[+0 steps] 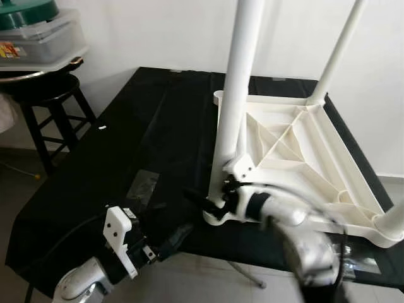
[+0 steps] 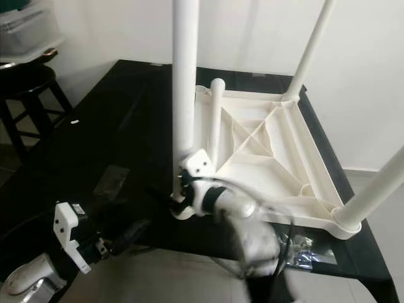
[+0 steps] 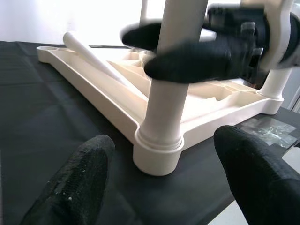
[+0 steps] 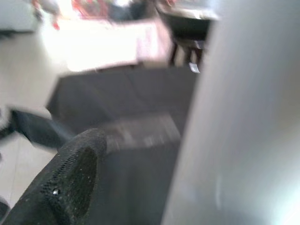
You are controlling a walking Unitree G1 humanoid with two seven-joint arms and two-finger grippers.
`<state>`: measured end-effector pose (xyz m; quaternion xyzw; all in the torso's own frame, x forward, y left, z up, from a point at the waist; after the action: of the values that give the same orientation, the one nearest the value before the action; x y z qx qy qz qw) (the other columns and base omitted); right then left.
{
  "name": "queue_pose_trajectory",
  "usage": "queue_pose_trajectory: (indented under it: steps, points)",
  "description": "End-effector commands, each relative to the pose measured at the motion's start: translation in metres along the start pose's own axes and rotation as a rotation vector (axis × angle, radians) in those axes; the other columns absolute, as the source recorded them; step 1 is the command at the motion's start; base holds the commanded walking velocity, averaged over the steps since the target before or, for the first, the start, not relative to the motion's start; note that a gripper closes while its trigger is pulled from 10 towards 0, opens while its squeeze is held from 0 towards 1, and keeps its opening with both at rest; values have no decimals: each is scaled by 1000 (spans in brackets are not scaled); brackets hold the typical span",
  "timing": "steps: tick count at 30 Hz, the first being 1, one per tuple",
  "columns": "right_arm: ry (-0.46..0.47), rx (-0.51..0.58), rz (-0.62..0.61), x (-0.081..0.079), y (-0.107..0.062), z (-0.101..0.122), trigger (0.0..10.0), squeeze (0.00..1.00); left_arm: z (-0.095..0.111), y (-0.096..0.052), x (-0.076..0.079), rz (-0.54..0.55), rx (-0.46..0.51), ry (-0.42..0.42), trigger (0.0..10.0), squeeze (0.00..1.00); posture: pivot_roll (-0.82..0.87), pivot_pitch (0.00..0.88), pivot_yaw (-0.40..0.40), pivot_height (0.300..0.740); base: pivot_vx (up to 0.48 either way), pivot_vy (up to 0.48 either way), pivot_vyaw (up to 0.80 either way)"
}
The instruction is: Building children table
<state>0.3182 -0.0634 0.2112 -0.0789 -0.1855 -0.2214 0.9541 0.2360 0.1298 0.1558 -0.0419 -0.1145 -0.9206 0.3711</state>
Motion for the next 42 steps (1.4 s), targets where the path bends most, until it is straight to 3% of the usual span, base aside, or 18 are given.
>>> queue_pose_trajectory:
  steps: [1, 2, 3, 4, 6, 7, 11, 14, 19, 20, 28, 34, 37, 39, 42]
  points:
    - [-20, 23, 111, -9, 6, 0, 10000, 820, -3, -1, 2, -2, -17, 0, 10000, 0, 39, 133, -49, 740, 0, 0, 0]
    - [-63, -8, 136, 10, 10, -2, 10000, 98, -2, -2, 3, -1, -16, -2, 10000, 0, 54, 144, -48, 740, 0, 0, 0]
    - [-63, -8, 136, 10, 10, -2, 10000, 98, -2, -2, 3, -1, -16, -2, 10000, 0, 54, 144, -48, 740, 0, 0, 0]
    - [-82, -29, 159, 24, 14, -1, 10000, 0, -2, -3, 4, 0, -16, -3, 10000, 0, 60, 148, -50, 740, 0, 0, 0]
    - [-82, -29, 159, 24, 14, -1, 10000, 0, -2, -3, 4, 0, -16, -3, 10000, 0, 60, 148, -50, 740, 0, 0, 0]
    - [-90, -51, 168, 35, 19, -2, 10000, 0, -2, -4, 5, 1, -17, -4, 10000, 0, 65, 153, -52, 740, 0, 0, 0]
    - [-79, -64, 232, 45, 22, -1, 10000, 0, -2, -5, 7, -1, -21, -7, 10000, 0, 75, 164, -54, 740, 0, 0, 0]
    - [-64, -46, 328, 49, 17, 4, 10000, 0, -1, -7, 10, -4, -24, -9, 10000, 0, 84, 170, -53, 740, 0, 0, 0]
    - [-33, -26, 381, 55, 16, 11, 10000, 0, -1, -7, 11, -5, -27, -12, 10000, 0, 87, 174, -56, 740, 0, 0, 0]
    - [-25, -17, 398, 55, 17, 12, 0, 0, -1, -8, 12, -6, -27, -12, 10000, 0, 88, 174, -60, 740, 0, 0, 0]
    - [-18, 26, 460, 53, 19, 10, 0, 0, -2, -7, 13, 0, -25, -12, 10000, 0, 82, 172, -65, 740, 0, 0, 0]
    - [-20, 62, 405, 56, 11, 3, 0, 0, -3, -6, 13, -1, -23, -16, 10000, 0, 47, 155, -62, 740, 0, 0, 0]
    - [-29, 102, 339, 60, 2, 4, 0, 0, -4, -6, 13, -1, -23, -19, 10000, 0, 37, 150, -58, 740, 0, 0, 0]
    - [-22, 136, 170, 62, -10, 1, 0, 0, -4, -6, 12, -3, -23, -20, 10000, 0, 27, 146, -54, 740, 0, 0, 0]
    - [-1, 131, 76, 57, -17, -3, 0, 0, -4, -6, 11, -5, -24, -20, 10000, 0, 17, 143, -52, 740, 0, 0, 0]
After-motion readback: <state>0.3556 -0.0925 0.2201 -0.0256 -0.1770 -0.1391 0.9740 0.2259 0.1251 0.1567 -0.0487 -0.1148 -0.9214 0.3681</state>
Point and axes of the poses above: a point about 5 cm out from each wrist's last joint towards the gripper, its own y axis pointing out of the wrist towards the gripper, its own z axis along the axis of the wrist's last joint, x = y × z, the point moved 3 cm from there along y, pointing out of the wrist towards the gripper, and after that the axes turned 9 degrees about -y, right-handed, at the moved point
